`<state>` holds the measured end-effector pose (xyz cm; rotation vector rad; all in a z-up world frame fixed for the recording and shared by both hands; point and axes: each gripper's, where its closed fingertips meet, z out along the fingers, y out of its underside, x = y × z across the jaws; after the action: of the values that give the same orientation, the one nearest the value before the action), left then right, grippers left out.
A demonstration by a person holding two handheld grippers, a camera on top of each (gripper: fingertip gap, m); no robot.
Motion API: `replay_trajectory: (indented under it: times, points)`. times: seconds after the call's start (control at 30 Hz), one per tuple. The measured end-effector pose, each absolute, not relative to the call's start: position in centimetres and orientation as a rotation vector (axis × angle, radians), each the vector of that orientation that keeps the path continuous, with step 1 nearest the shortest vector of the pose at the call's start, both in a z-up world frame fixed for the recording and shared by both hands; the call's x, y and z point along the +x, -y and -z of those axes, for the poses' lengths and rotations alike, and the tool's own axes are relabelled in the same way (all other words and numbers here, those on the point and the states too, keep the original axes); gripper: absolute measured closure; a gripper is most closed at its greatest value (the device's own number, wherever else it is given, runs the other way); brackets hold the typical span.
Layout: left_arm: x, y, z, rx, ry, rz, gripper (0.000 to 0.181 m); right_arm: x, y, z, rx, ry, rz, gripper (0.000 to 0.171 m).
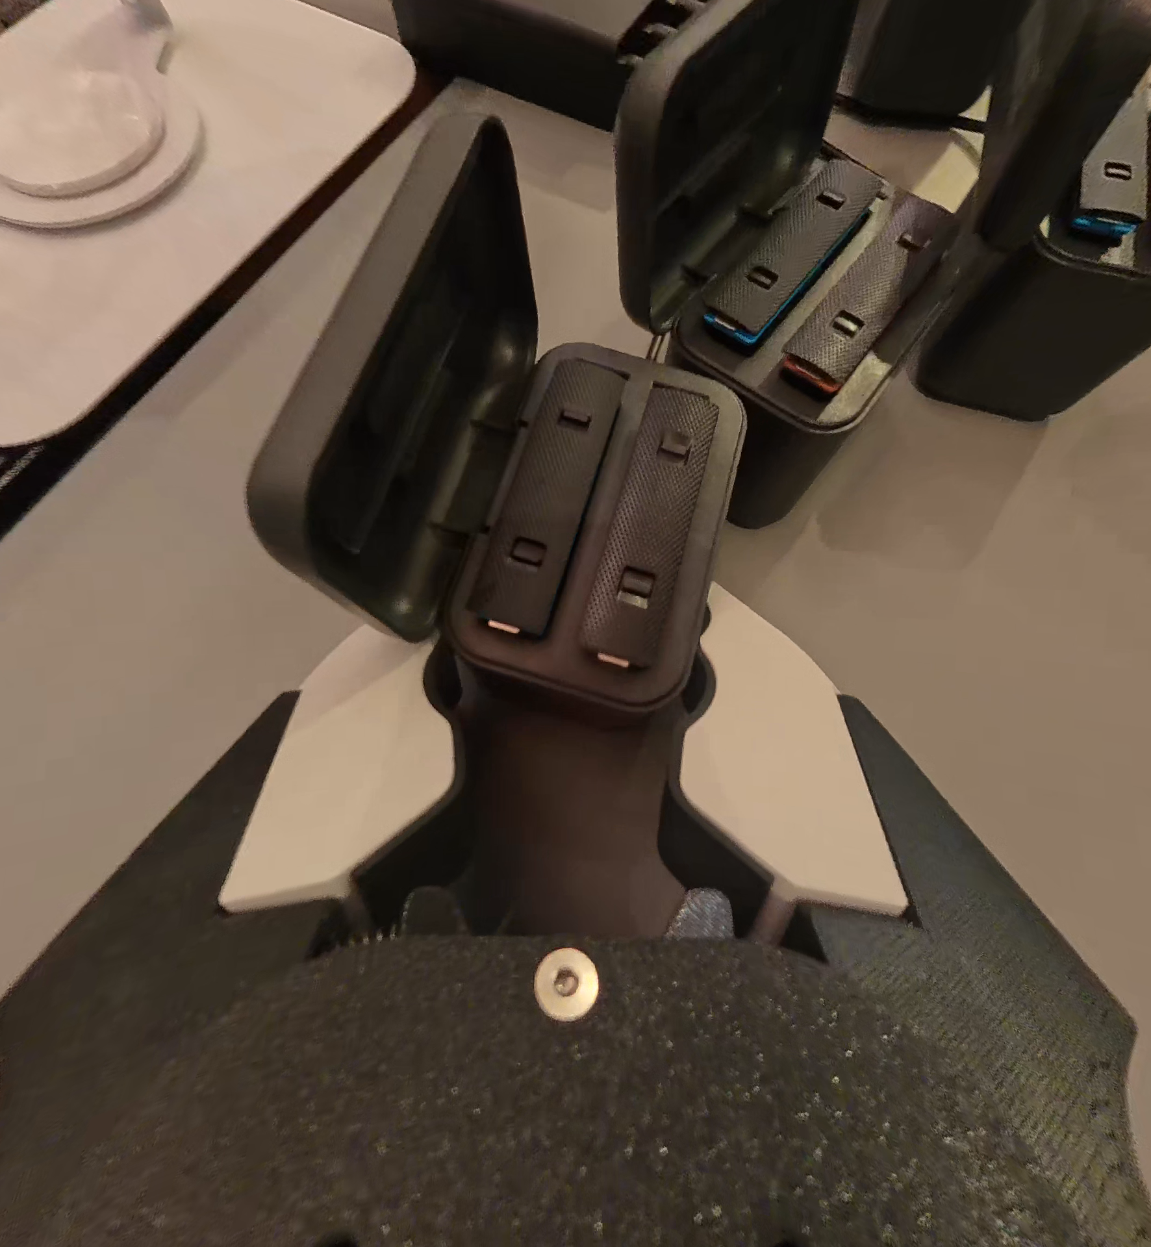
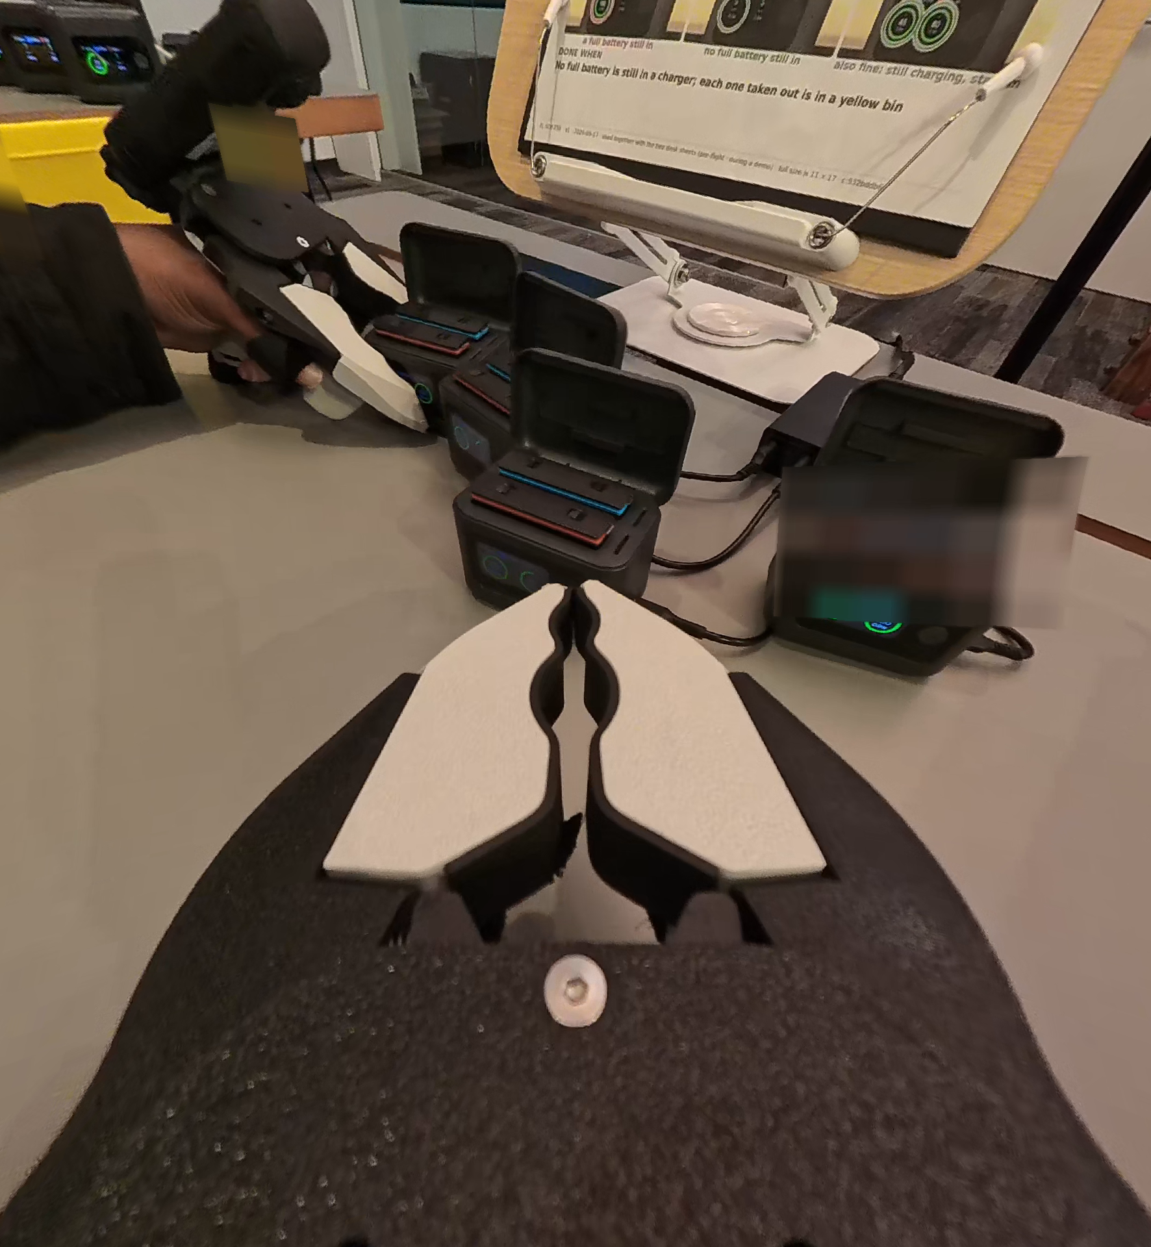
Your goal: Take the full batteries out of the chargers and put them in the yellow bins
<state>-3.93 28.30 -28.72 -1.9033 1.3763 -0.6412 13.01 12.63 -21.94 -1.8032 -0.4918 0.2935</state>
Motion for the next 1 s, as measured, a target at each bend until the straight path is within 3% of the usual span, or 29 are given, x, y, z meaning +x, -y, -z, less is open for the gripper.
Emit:
replay_trajectory:
  times: [0.63,1.0]
  points:
    - [-7.8,-25.8,27.3,-1.887,-1.191,0.596,0.115,12.4,-12.4,21.8,-1.794,0.52,-0.293,0.171]
    - [-7.0,-26.0,27.5,-1.891,-1.187,0.577,0.112,8.1,-11.8,19.0,-1.733,0.753,-0.301,0.169]
